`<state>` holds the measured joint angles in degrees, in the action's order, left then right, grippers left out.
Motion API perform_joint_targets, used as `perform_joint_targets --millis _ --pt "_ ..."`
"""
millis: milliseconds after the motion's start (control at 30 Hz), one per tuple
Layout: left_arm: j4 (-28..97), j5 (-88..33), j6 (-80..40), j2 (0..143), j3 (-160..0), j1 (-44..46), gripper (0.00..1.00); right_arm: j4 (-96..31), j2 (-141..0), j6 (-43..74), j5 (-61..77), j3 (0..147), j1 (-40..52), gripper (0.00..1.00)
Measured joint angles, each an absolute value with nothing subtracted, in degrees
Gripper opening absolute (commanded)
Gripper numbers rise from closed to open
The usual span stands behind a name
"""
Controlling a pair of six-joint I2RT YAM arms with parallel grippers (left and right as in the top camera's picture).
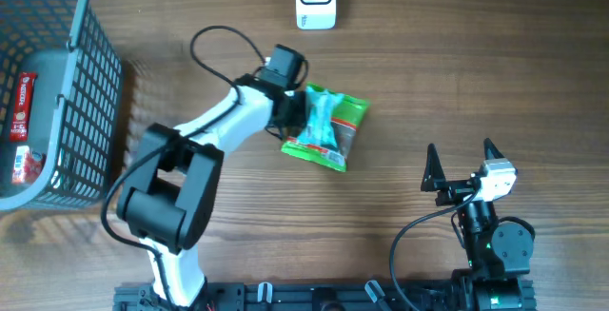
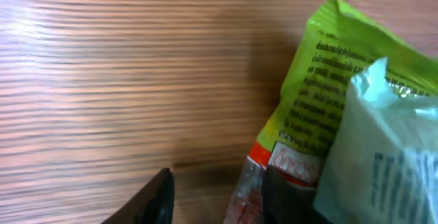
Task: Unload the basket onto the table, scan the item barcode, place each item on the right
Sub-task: 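Lower the bags onto the table center and open the left gripper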
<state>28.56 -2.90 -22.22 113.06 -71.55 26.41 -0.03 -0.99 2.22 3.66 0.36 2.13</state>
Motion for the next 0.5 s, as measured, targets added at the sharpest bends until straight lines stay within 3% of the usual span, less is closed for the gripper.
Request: perform_joint_targets --millis 500 --pt "28.0 5.3 -22.6 113.1 -71.5 27.8 0.37 0.0 -1.0 2.2 3.7 0.4 2.1 1.0"
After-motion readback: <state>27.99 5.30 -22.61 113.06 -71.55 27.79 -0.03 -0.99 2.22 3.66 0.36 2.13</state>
